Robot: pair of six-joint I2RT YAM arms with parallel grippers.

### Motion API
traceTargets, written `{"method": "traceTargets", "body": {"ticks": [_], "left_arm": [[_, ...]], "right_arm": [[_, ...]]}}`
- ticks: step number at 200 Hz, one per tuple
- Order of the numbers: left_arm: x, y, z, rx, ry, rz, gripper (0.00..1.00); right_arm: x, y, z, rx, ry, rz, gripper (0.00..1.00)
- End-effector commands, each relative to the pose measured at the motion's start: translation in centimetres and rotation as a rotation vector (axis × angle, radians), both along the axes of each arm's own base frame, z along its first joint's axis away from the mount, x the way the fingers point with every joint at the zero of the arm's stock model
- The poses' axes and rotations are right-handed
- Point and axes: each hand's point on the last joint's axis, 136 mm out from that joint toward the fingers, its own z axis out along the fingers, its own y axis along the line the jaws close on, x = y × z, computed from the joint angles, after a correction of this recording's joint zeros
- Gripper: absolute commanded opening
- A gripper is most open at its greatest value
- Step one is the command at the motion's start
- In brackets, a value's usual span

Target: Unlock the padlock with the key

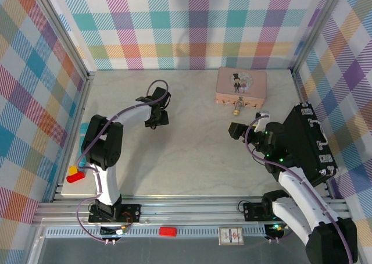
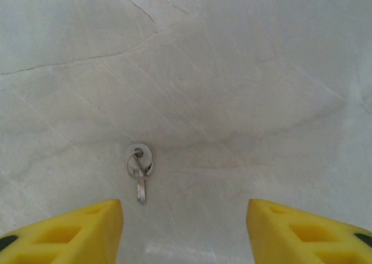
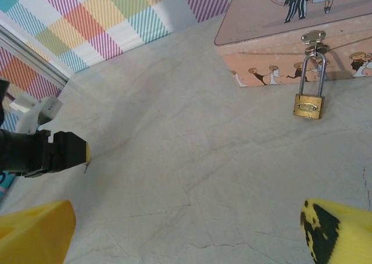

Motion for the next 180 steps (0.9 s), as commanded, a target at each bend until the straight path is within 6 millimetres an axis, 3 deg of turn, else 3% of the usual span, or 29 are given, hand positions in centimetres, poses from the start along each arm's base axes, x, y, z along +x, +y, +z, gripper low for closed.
{"method": "traceTargets", "body": {"ticks": [1,54,180], "left_arm": [[0.3,1.0,-0.8,0.017,0.041,0.055,0.54],[0.9,2.2,-2.4,0.056,0.074,0.093,0.50],[0.5,2.5,-3.3,0.087,0.088,0.067,0.16]], "right_arm": [[-0.2,0.4,0.4,0.012,-0.020,0.020,0.99],[-0.2,0.6,0.2,0.020,-0.011,0.024,0.99],[0.1,0.6,-0.3,0.023,0.003,0.023,0.99]]}}
